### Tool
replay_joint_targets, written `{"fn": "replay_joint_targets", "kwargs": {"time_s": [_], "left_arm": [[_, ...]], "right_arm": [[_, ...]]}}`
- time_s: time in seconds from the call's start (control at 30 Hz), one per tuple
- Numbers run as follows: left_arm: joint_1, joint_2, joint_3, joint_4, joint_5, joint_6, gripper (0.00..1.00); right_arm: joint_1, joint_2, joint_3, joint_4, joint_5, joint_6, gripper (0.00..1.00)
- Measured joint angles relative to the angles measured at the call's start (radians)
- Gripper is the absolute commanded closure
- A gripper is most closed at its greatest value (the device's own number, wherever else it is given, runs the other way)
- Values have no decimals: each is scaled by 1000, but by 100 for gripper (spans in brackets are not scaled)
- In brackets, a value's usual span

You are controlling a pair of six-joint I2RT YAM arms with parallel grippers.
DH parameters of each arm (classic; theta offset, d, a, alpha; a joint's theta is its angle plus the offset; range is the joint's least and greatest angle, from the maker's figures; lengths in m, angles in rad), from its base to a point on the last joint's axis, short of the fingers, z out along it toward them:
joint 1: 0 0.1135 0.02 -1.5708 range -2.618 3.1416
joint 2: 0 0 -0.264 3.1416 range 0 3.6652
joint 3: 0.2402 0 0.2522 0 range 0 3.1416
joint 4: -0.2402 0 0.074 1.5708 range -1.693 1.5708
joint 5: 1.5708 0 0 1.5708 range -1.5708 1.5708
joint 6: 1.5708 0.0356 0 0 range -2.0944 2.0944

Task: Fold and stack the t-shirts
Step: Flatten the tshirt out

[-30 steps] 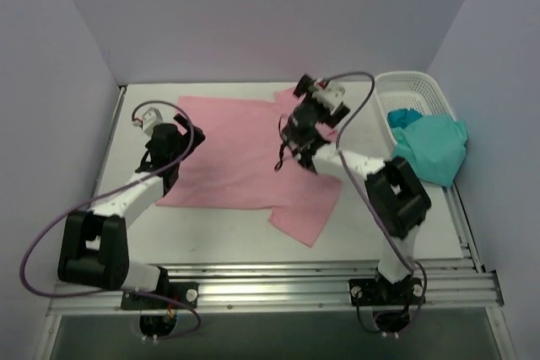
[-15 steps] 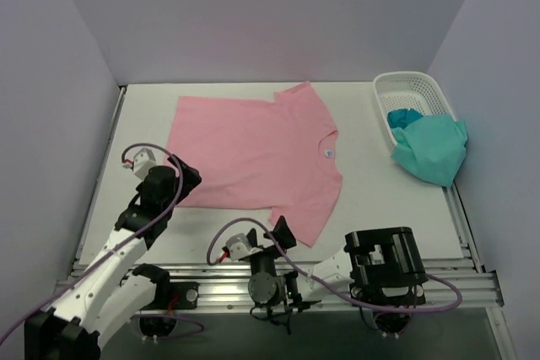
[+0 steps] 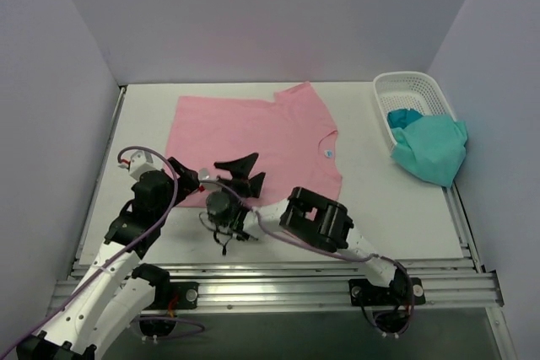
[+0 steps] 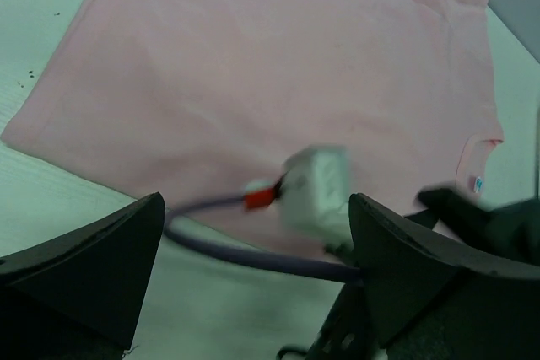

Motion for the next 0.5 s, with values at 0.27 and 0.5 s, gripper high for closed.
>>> {"fn": "replay_joint_targets", "kwargs": {"time_s": [0.27,0.5], "left_arm": [[-10,10,4,31,20,55,1],[-19,33,6,45,54,95,1]], "right_arm": [[-509,17,572,-17,1,-192,0],[-525,-150,583,-330,-201,138,0]]}}
